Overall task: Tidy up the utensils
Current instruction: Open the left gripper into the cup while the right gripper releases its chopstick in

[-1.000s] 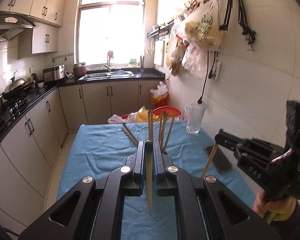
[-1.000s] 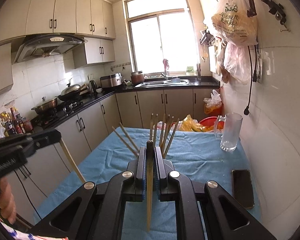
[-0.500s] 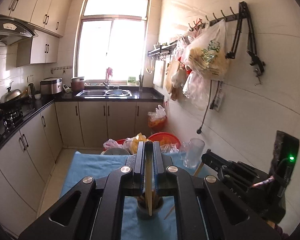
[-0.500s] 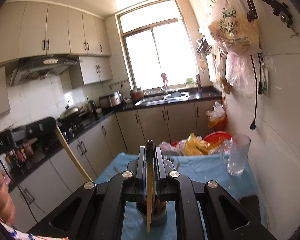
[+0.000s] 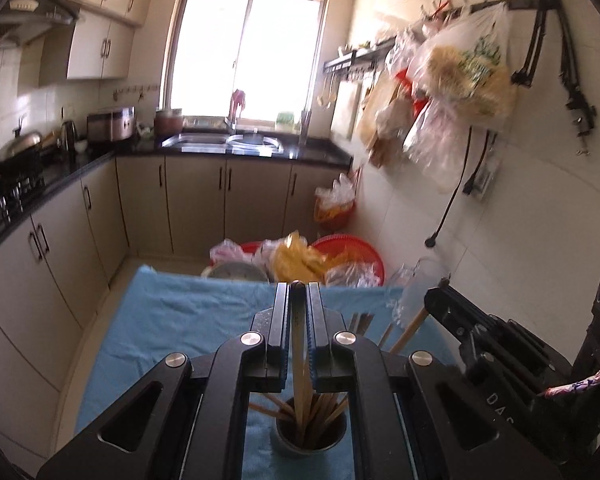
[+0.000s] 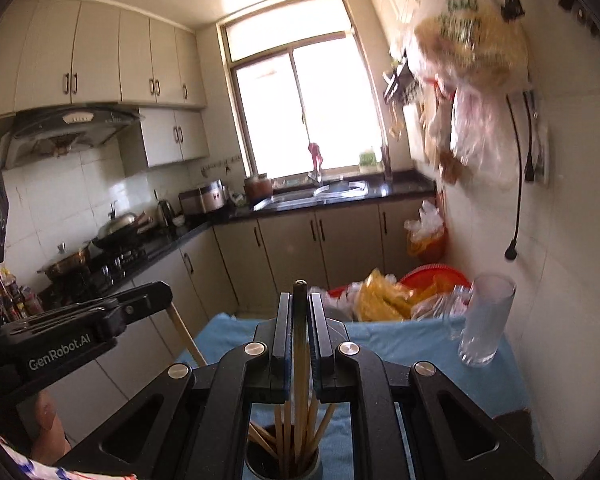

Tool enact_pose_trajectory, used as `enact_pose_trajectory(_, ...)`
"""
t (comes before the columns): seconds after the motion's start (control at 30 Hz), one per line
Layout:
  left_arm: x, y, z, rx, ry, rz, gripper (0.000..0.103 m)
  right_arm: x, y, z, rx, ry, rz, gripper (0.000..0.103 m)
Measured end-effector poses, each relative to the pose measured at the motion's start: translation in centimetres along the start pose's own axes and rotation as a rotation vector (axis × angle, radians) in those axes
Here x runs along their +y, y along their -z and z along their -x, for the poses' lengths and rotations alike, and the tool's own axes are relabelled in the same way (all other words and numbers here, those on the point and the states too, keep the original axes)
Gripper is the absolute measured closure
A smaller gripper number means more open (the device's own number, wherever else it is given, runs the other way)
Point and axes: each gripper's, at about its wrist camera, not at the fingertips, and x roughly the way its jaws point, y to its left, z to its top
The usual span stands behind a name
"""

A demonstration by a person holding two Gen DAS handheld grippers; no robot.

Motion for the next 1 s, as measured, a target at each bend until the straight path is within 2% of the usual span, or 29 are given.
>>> enact_pose_trajectory(0.2, -0.3, 3.0, -1.1, 0.028, -0.019, -0.033, 0.096, -0.5, 2.5, -2.1, 0.079, -0.004, -0.013, 0.095)
enact_pose_trajectory(0.47, -0.1, 4.8, -1.4, 0.044, -0.034, -0.040, 0.096, -1.0, 4.1, -3.1, 0.127, 0.002, -0.012, 0.095)
enact_pose_trajectory(0.67, 0.3, 5.6, -1.8, 0.051, -0.070, -0.043, 0.096, -1.0, 4.2, -3.0, 0.124, 0.010, -0.008, 0.095)
enact_pose_trajectory(1.0, 0.7, 5.6, -1.6, 0.054, -0.075, -0.031, 0.096, -0.6, 4.1, -2.8, 0.116, 0.011, 0.004, 0.095)
